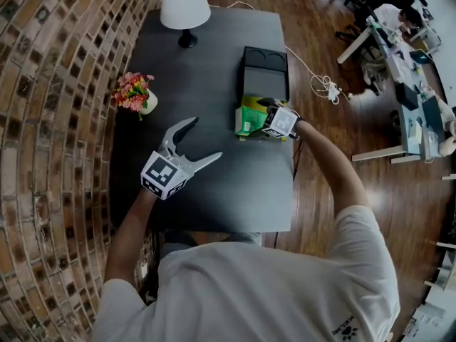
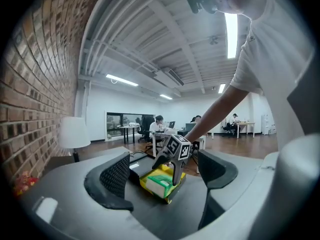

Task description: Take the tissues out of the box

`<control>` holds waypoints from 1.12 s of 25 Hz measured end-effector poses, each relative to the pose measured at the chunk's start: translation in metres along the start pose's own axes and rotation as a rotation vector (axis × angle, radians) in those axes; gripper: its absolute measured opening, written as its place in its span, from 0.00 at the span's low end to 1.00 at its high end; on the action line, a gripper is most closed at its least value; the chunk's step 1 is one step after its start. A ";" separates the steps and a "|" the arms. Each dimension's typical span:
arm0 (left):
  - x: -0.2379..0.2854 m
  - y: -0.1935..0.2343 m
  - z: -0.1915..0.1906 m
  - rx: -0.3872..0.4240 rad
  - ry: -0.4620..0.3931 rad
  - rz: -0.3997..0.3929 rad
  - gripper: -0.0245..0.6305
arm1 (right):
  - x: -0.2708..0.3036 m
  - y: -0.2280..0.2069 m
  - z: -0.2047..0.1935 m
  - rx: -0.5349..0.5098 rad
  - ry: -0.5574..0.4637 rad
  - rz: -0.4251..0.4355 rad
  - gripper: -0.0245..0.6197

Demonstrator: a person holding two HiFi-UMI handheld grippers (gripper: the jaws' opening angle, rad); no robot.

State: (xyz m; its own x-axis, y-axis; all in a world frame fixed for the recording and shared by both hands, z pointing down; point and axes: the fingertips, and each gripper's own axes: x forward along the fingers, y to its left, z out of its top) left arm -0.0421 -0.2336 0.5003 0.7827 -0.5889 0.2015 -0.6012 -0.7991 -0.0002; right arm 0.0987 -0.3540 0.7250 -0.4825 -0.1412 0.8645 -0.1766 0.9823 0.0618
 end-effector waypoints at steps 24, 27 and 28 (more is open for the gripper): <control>-0.026 0.007 0.008 -0.031 -0.050 0.064 0.65 | -0.073 -0.005 0.041 0.121 -0.159 -0.114 0.67; -0.024 0.006 0.019 -0.034 -0.074 0.068 0.65 | -0.113 0.002 0.053 0.180 -0.297 -0.179 0.67; -0.024 0.006 0.023 -0.034 -0.080 0.071 0.65 | -0.127 0.007 0.059 0.190 -0.339 -0.203 0.67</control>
State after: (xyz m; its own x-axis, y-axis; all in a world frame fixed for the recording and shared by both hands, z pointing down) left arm -0.0607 -0.2271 0.4732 0.7474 -0.6529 0.1229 -0.6597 -0.7512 0.0215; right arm 0.1080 -0.3362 0.5860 -0.6702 -0.3924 0.6300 -0.4361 0.8950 0.0936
